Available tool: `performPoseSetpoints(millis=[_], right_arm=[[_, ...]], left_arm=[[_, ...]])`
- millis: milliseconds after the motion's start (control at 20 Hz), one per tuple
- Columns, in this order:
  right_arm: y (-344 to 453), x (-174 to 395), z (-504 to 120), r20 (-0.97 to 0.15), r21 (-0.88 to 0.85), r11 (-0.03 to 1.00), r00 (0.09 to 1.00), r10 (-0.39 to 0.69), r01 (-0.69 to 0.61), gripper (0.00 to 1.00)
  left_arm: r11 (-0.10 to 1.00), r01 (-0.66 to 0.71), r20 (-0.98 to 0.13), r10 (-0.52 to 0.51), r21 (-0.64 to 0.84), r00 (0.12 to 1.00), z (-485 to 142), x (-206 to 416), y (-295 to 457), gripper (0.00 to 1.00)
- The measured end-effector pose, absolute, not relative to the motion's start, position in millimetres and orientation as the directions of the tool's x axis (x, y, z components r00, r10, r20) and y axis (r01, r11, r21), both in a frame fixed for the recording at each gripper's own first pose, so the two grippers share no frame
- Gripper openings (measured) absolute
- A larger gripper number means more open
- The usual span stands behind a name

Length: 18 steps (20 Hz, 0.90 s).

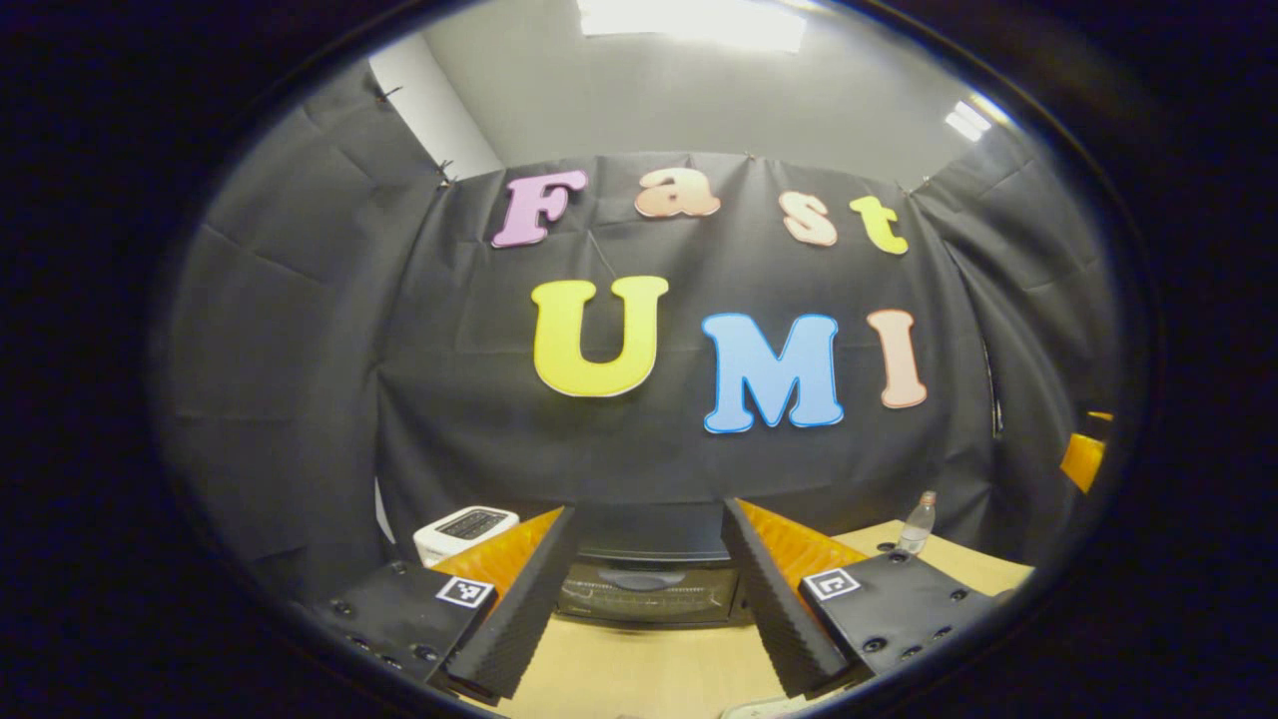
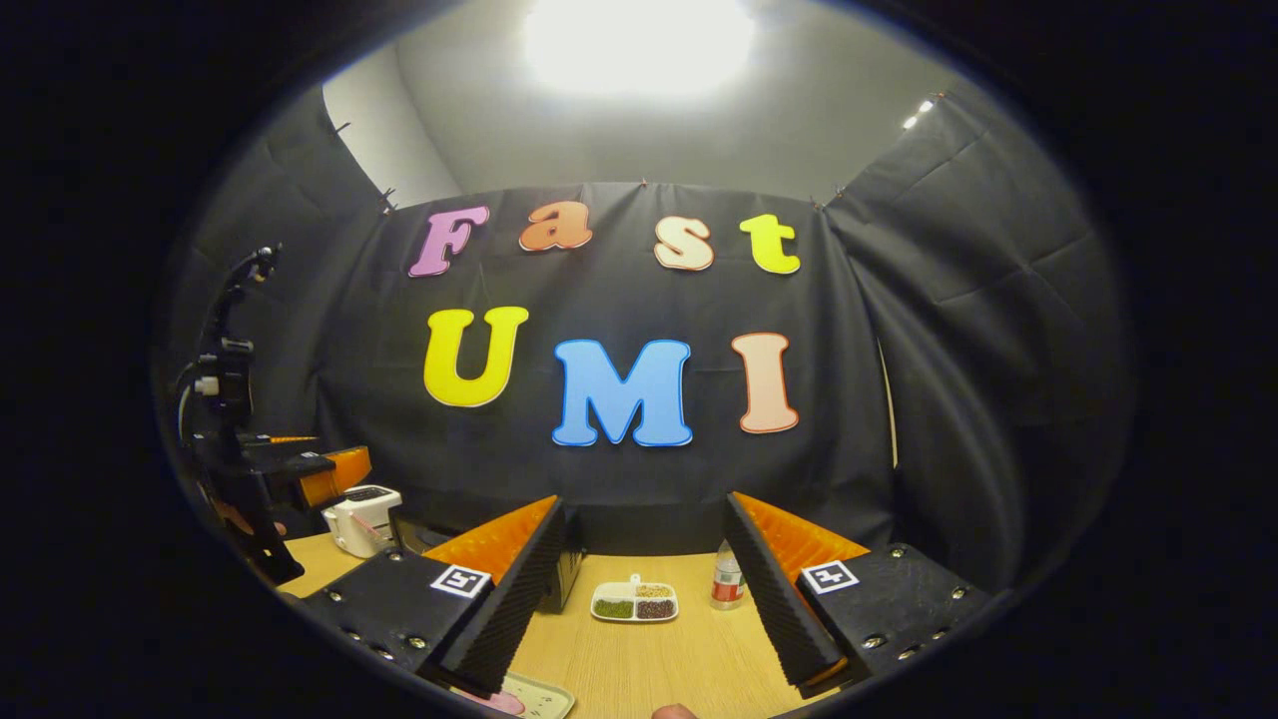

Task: Open the electric oven with the left hand, put the food in, and close the electric oven.

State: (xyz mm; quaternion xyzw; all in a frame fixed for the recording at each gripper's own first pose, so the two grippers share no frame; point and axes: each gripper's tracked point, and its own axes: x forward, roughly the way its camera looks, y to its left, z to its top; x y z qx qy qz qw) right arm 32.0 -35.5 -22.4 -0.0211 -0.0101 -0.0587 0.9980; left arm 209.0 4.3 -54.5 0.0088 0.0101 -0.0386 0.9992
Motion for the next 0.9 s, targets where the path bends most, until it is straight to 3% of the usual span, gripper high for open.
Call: performPoseSetpoints(millis=[50,500,900], right_arm=[[-36,37,-28,0.013,-0.047,0.99,0.991,-0.136,0.137,0.97],[-36,64,-60,-0.07,-0.099,0.954,0.955,-0.289,0.282,0.98],[-47,61,-73,-0.115,-0.168,0.912,0.911,-0.396,0.375,0.98]], left_arm=[[0.996,0.085,-0.027,-0.084,0.025,0.996,-61,226,6,1.0],[0.986,0.169,-0.163,-0.165,0.007,0.973,-154,341,4,0.97],[0.981,0.192,-0.275,-0.182,0.012,0.944,-240,389,0,1.0]])
